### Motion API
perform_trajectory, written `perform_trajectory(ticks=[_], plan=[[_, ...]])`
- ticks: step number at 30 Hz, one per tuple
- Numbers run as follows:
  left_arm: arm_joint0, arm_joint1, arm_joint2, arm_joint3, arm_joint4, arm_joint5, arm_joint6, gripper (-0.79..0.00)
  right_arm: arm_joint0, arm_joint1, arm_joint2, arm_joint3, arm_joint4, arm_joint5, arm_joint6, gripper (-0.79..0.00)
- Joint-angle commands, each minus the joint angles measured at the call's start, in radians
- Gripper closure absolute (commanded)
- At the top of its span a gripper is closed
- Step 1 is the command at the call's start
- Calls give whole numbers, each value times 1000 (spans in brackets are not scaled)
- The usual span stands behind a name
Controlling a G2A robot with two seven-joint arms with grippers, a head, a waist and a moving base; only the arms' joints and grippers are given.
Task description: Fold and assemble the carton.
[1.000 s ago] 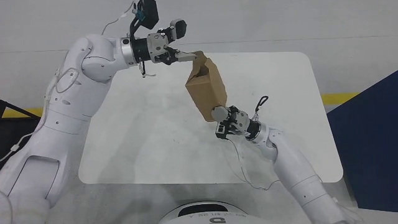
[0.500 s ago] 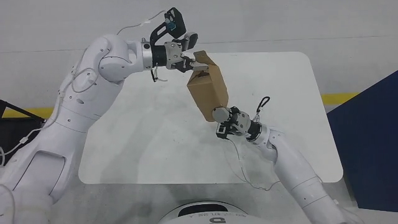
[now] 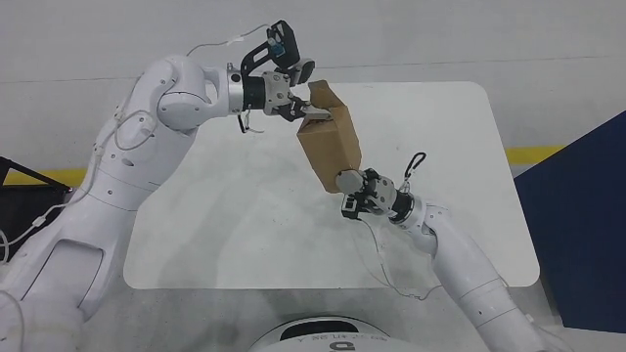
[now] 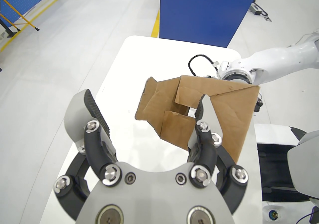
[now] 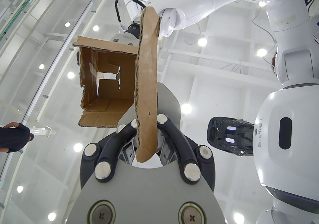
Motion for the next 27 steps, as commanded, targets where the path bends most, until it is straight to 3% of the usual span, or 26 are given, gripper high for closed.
perform_trajectory(ticks=[1, 6, 14, 21, 27], plan=[[4, 2, -7, -21, 25, -7, 4, -751, -1, 0, 0, 2, -2, 2, 3, 0], [34, 7, -15, -69, 52, -66, 35, -693, 6, -1, 2, 29, 22, 10, 1, 0], [78, 20, -38, -98, 26, -74, 23, -388, 27, -5, -2, 50, 58, 25, -29, 0], [102, 33, -55, -118, -48, -102, -16, -354, 32, -8, -7, 51, 67, 24, -44, 0], [111, 43, -62, -110, -181, -125, -51, -372, 31, -10, -10, 50, 71, 22, -46, 0]])
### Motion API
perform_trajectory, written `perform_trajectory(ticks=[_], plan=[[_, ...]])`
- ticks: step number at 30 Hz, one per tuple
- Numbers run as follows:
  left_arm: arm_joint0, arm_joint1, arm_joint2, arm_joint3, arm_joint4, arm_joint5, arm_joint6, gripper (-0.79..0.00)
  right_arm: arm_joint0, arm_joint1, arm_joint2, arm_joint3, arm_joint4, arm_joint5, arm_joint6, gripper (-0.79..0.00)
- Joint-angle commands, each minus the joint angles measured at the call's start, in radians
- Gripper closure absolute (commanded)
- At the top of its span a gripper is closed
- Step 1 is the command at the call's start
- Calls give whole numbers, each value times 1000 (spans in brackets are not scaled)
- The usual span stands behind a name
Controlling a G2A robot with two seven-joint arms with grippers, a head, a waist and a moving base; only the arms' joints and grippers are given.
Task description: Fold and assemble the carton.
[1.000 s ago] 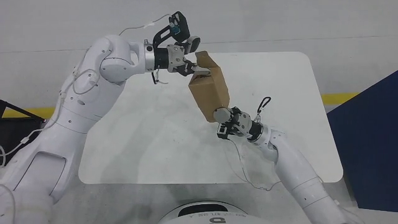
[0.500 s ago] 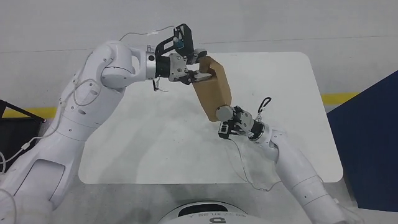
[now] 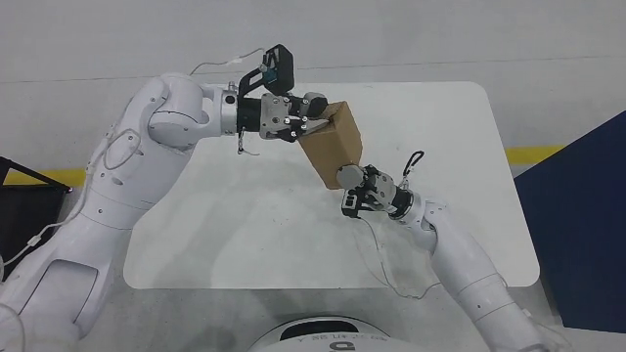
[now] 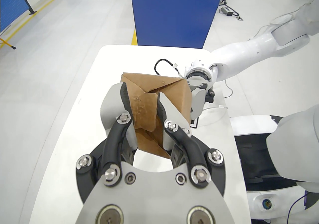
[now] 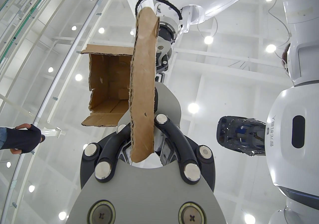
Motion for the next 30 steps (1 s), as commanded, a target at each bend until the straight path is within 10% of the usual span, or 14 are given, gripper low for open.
perform_trajectory(ticks=[1, 10, 22, 30], plan=[[3, 3, -3, 9, -69, -12, 2, -379, -1, -1, -1, -1, 2, 0, 1, 0], [-10, 6, 20, 91, -352, -13, -50, -480, -7, -3, 1, -8, 1, -13, 8, 0], [-51, -10, 35, 170, -547, 17, -36, -388, -14, -3, 9, -26, -12, -17, 12, 0], [-96, -24, -4, 270, -324, 128, 104, -446, -15, -4, 7, -37, -15, -17, 6, 0]])
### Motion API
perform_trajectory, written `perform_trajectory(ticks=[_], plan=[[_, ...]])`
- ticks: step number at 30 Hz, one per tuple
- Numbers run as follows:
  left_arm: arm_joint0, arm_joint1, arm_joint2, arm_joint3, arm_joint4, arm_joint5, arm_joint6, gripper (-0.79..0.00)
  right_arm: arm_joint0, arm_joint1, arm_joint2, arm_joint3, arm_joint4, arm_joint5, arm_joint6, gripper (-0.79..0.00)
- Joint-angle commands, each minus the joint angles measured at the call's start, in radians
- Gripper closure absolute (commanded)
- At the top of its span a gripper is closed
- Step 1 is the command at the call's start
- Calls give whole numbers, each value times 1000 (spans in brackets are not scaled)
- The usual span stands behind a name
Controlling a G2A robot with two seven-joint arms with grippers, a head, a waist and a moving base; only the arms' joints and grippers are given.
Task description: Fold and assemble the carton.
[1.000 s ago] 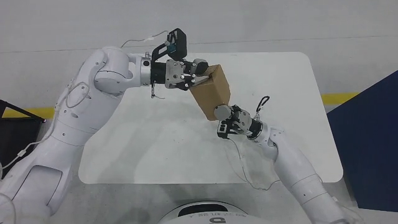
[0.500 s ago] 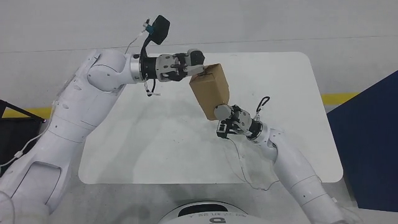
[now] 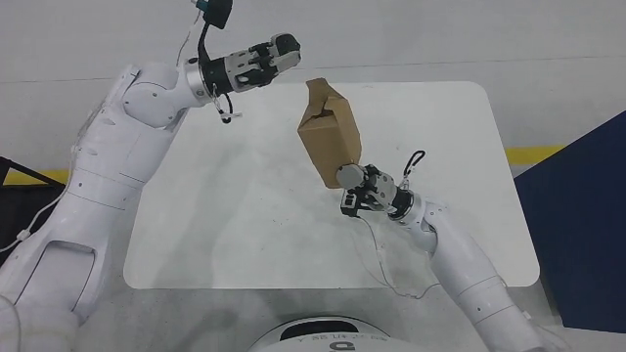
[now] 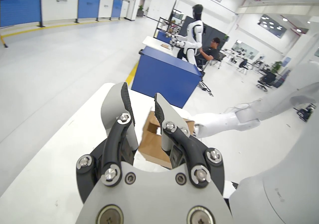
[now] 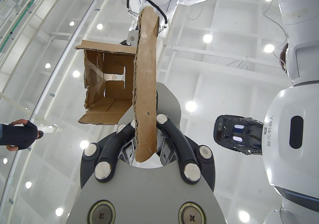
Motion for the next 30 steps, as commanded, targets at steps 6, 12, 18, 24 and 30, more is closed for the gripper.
perform_trajectory(ticks=[6, 12, 18, 24, 30], plan=[[-22, -40, 87, 55, 108, 52, 49, -431, -3, 0, -3, -12, -16, 3, 3, 0], [-48, -68, 143, 87, -25, -44, -22, -440, -8, 0, -1, -16, -25, 0, 11, 0], [-65, -71, 160, 133, -91, -109, -128, -449, -10, 0, -2, -22, -29, 0, 10, 0], [-70, -67, 156, 149, -114, -141, -187, -468, -10, 0, -2, -28, -27, 1, 2, 0], [-69, -65, 158, 137, -103, -150, -217, -499, -8, 0, -5, -30, -20, 8, -10, 0]])
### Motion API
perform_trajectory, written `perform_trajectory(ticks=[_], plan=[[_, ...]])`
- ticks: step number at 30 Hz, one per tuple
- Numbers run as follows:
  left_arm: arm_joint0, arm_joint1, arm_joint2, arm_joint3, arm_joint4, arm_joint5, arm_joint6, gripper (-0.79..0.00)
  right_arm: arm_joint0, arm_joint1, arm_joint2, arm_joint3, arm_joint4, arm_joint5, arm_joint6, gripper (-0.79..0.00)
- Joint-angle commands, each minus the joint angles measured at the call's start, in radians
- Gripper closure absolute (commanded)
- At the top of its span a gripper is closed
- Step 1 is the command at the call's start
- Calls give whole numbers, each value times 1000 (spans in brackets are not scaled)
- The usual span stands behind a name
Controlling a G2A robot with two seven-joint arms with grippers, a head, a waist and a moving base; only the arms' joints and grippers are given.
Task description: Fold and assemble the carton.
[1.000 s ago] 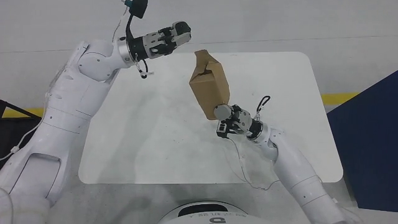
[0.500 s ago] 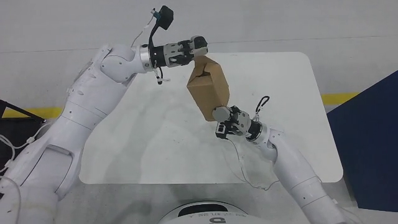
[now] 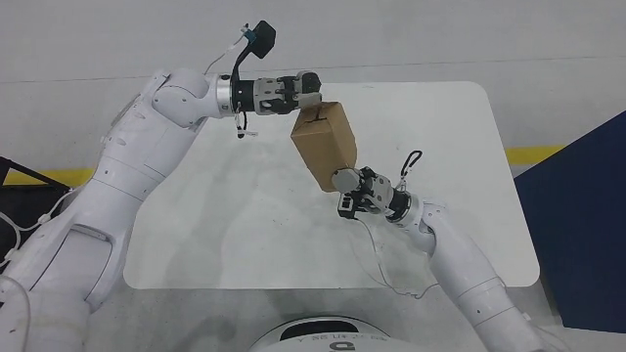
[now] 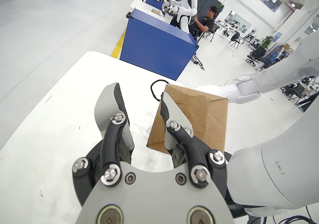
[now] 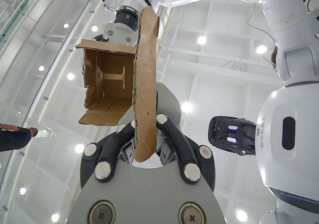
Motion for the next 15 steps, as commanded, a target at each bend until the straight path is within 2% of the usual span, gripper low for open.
perform_trajectory(ticks=[1, 4, 6, 12, 15], plan=[[1, 0, 0, -5, 1, 0, -5, -502, 0, 0, -1, 0, 2, 2, -2, 0], [0, 1, -1, -10, 12, -1, -16, -529, -1, 0, -1, -2, 4, 4, 1, 0], [0, 3, -3, -8, 23, -3, -19, -634, -3, 0, 0, -3, 3, 4, 4, 0], [2, 5, -6, -18, 48, -8, -27, -680, -10, 1, 2, -8, -8, 6, 16, 0], [-1, 7, -4, -28, 54, -4, -42, -754, -11, 1, 2, -10, -13, 6, 20, 0]])
